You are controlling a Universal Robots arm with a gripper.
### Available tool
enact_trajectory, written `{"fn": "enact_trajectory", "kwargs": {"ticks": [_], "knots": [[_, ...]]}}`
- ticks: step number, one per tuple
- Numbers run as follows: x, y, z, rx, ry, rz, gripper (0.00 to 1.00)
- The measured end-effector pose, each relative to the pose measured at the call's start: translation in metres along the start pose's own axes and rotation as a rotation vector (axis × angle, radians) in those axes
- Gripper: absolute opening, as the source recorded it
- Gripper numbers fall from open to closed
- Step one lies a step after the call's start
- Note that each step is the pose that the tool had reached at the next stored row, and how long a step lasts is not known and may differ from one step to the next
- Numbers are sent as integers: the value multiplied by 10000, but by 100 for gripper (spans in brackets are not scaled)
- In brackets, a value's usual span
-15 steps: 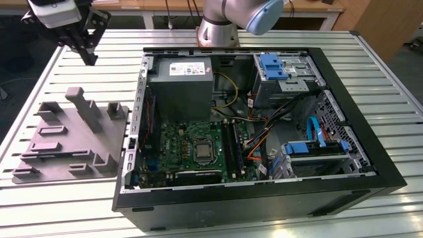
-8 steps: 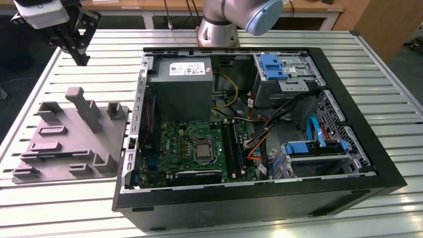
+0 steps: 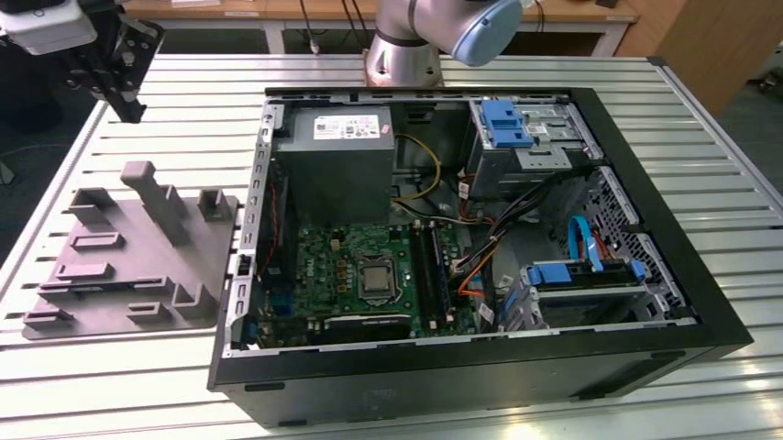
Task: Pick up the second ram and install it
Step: 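Reach for the second ram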
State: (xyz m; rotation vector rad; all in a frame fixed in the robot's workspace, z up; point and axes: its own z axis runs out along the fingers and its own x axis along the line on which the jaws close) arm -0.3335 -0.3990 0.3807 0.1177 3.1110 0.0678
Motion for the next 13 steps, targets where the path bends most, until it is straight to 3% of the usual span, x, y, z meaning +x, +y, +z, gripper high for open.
{"fn": "enact_trajectory", "kwargs": {"ticks": [13], "knots": [[319, -26, 34, 1, 0, 1, 10]]}}
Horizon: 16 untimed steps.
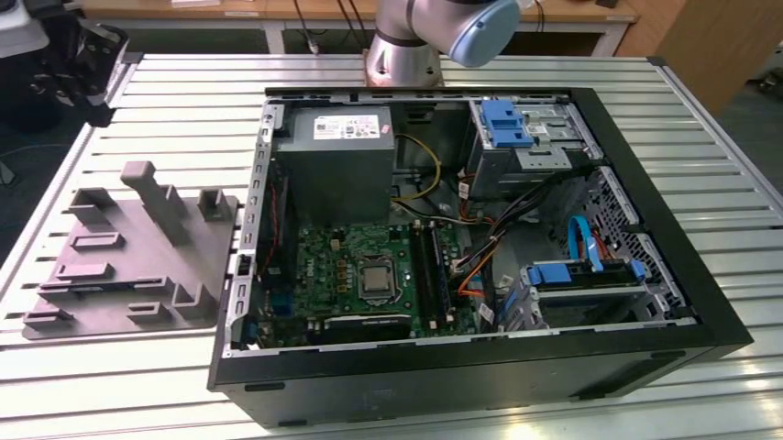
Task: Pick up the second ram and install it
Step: 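Reach for the second ram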
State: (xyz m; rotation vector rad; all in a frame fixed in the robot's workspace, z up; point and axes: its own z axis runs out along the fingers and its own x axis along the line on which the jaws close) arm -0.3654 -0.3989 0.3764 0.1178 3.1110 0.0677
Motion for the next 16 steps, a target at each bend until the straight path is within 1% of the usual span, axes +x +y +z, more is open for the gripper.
{"fn": "enact_trajectory", "kwargs": {"ticks": [5, 8, 11, 16], "knots": [[137, -13, 20, 0, 0, 1, 10], [199, -25, 33, 0, 1, 0, 10], [246, -44, 53, 1, 1, 0, 10], [284, -93, 90, 0, 1, 0, 10]]}}
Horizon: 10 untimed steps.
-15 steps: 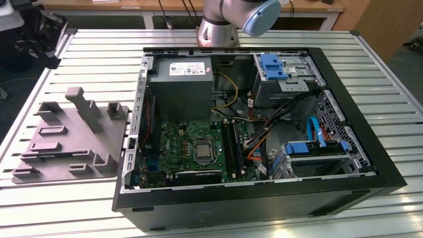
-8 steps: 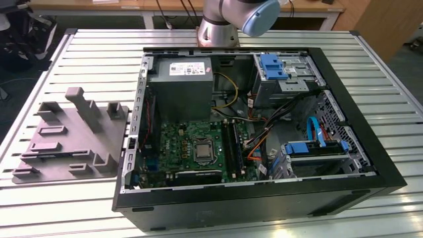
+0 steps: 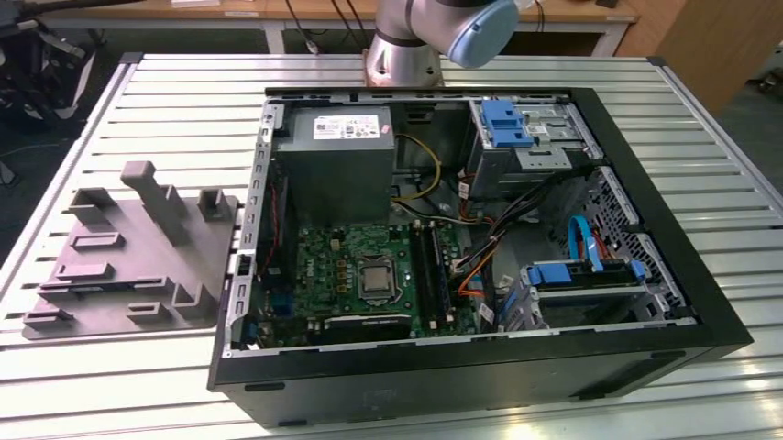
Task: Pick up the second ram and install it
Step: 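Reach for the second ram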
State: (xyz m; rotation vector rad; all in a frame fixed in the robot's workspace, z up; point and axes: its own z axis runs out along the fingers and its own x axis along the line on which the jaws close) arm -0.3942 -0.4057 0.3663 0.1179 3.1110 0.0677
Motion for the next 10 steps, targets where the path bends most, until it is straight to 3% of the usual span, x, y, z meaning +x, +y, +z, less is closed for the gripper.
{"fn": "enact_trajectory", "kwargs": {"ticks": [10], "knots": [[37, -123, 75, -1, -1, -1, 10]]}}
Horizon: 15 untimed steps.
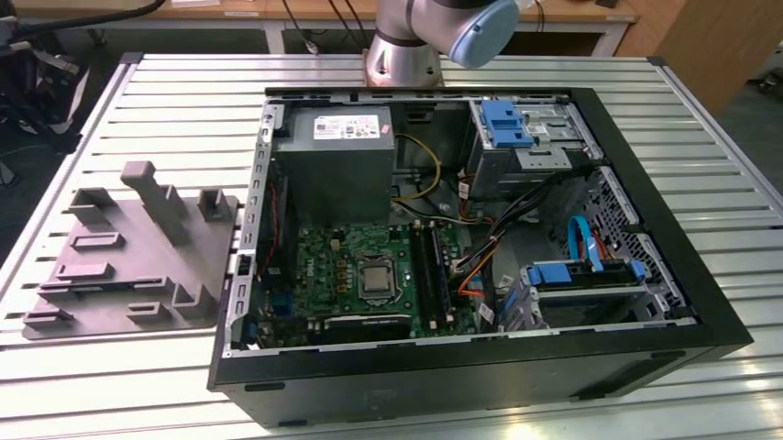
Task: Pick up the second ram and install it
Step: 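Reach for the second ram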
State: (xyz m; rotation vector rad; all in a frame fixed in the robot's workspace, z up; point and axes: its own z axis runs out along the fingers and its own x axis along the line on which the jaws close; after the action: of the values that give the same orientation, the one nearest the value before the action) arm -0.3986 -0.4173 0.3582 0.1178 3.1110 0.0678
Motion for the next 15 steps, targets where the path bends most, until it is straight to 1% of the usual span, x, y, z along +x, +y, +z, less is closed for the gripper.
{"fn": "enact_trajectory", "kwargs": {"ticks": [15], "knots": [[19, -221, 90, 1, 1, 0, 10]]}}
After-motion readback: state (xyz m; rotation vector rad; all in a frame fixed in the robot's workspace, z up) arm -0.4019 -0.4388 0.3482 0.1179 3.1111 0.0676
